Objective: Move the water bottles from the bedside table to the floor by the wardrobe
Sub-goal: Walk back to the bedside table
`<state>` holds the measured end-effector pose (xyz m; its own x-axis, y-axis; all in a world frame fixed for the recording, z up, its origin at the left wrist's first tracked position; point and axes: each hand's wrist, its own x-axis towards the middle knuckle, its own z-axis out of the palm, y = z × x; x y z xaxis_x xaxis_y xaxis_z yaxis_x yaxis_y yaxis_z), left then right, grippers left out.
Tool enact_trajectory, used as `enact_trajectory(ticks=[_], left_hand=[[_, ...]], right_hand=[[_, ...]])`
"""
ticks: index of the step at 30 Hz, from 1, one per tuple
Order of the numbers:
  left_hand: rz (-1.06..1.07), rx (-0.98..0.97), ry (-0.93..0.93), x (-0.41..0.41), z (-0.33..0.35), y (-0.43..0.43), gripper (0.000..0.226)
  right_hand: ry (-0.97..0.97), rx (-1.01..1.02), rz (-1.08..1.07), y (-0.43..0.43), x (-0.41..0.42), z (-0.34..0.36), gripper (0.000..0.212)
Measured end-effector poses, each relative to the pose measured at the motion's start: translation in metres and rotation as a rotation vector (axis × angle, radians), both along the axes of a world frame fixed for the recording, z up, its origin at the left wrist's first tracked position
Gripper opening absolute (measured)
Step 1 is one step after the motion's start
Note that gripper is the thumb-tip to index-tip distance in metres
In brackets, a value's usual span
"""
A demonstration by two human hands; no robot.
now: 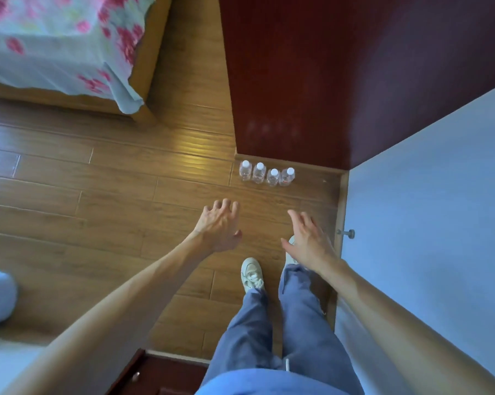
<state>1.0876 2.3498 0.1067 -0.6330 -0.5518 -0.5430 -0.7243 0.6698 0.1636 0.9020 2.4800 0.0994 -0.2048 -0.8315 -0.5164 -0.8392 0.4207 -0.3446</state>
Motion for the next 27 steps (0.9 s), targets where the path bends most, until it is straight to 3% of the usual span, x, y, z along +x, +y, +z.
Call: enact_trajectory(ticks=[8,27], left_hand=[[0.158,-0.085,0.063,0.021,0.065,-0.034,0.048],[0.478,-0.29,0.057,0.063,0.154,-0.16,0.046]], right_hand=[[0.052,-0.039,0.147,-0.051,0.011,0.059,0.068],[0.037,-0.261,0.429,-0.262,0.003,0.133,0.066]])
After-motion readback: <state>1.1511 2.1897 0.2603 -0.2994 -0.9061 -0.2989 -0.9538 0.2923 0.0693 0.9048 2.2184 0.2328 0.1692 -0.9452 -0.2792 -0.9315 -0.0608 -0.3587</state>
